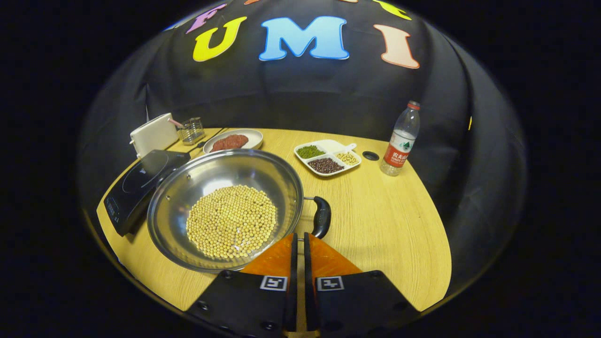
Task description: First push the handle of the pot to place it horizontally, then grasp the pot with both hands and set it on the induction cooktop.
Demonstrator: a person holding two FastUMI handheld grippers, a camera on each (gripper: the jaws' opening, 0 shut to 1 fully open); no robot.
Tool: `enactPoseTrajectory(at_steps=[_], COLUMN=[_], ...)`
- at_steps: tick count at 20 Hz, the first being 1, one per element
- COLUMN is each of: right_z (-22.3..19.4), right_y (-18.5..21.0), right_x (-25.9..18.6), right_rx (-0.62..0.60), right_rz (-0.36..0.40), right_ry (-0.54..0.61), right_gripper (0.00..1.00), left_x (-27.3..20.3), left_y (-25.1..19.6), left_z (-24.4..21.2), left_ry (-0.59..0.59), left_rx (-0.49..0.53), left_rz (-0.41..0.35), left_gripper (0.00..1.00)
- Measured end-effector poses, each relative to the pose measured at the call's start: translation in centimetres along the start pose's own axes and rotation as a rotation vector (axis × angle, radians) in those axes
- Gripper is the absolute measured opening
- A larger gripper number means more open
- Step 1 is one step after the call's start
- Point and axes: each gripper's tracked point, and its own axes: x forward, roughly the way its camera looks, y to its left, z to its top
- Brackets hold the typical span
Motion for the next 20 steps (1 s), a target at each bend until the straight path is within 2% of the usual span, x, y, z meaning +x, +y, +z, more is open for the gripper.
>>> enactPoseTrajectory(at_steps=[1,2,3,4,5,6,7,8,9,11,15,16,17,18,19,20], right_z=[0.8,1.7,2.3,2.9,3.3,3.8,4.1,4.4,4.5,4.5,4.1,4.1,3.9,3.9,3.9,4.0], right_y=[0.1,0.2,0.0,-0.4,-0.6,-0.6,-0.6,-0.6,-0.6,-0.8,-1.5,-1.7,-2.0,-2.1,-2.2,-2.3], right_x=[-0.6,-1.1,-1.4,-2.0,-2.2,-2.4,-2.7,-2.9,-2.8,-2.6,-1.7,-1.5,-1.3,-1.0,-0.8,-0.6], right_rx=[0.019,0.037,0.048,0.051,0.052,0.055,0.058,0.058,0.057,0.055,0.036,0.03,0.027,0.026,0.027,0.03], right_rz=[0.007,0.011,0.0,-0.016,-0.027,-0.032,-0.035,-0.039,-0.037,-0.039,-0.046,-0.048,-0.05,-0.05,-0.049,-0.049], right_ry=[-0.034,-0.068,-0.096,-0.117,-0.135,-0.152,-0.166,-0.176,-0.178,-0.175,-0.157,-0.151,-0.146,-0.143,-0.142,-0.138], right_gripper=[0.2,0.53,0.7,0.96,0.98,0.93,0.93,0.97,0.97,0.97,0.97,0.93,0.97,0.93,0.97,0.93], left_x=[0.4,0.9,1.4,1.8,2.5,3.1,3.6,4.2,4.7,6.2,8.9,9.4,10.2,10.9,11.5,12.0], left_y=[-0.5,-0.9,-1.6,-2.2,-2.8,-3.5,-4.2,-4.9,-5.4,-6.6,-9.5,-10.1,-10.8,-11.3,-11.9,-12.4], left_z=[-0.2,-0.4,-0.7,-0.9,-1.2,-1.7,-2.2,-2.7,-3.4,-4.7,-8.3,-9.2,-9.9,-10.6,-11.7,-12.6], left_ry=[0.003,0.006,0.011,0.018,0.024,0.033,0.043,0.056,0.07,0.101,0.194,0.216,0.231,0.247,0.265,0.284], left_rx=[-0.003,-0.006,-0.008,-0.01,-0.011,-0.018,-0.027,-0.035,-0.04,-0.047,-0.061,-0.059,-0.056,-0.051,-0.045,-0.039], left_rz=[-0.015,-0.031,-0.051,-0.073,-0.092,-0.115,-0.137,-0.155,-0.169,-0.196,-0.265,-0.281,-0.295,-0.309,-0.318,-0.326], left_gripper=[0.73,0.73,0.73,0.76,0.73,0.73,0.73,0.76,0.76,0.73,0.74,0.73,0.76,0.76,0.76,0.76])
